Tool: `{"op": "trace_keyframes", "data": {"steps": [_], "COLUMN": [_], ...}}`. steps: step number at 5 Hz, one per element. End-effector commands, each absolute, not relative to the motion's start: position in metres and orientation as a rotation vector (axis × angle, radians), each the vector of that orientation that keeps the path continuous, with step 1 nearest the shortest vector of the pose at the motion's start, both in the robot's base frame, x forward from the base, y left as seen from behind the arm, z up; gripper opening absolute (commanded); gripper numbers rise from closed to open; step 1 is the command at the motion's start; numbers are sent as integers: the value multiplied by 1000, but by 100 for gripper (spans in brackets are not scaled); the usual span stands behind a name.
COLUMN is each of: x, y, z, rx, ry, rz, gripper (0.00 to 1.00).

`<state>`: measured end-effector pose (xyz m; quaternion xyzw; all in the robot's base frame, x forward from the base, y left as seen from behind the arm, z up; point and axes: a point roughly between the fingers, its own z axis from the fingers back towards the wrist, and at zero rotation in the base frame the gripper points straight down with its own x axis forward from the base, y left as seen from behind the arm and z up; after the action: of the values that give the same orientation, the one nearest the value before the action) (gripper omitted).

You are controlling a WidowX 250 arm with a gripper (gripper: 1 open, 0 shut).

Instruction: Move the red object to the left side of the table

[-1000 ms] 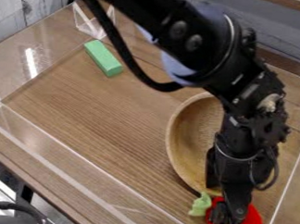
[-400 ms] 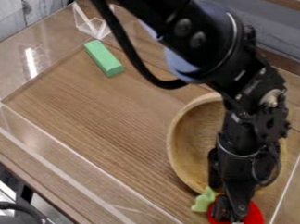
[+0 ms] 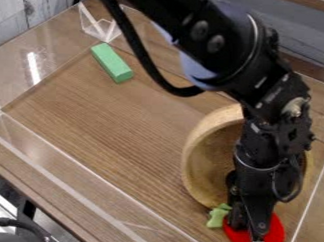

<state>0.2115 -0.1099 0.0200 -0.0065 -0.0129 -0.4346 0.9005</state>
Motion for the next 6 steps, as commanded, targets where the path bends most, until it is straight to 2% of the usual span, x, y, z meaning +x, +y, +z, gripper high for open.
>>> {"op": "trace_keyframes", "data": {"steps": [1, 2, 3, 5, 6], "x": [210, 210, 211, 217, 216], "y": [-101, -99, -95, -84, -82], "z": [30, 52, 84, 146, 161], "rx": [18, 52, 102, 158, 166], "ry": [-20, -47, -93, -204, -226], "rz": [-886, -877, -857, -800, -786], "gripper": [0, 0, 0, 0, 0]}}
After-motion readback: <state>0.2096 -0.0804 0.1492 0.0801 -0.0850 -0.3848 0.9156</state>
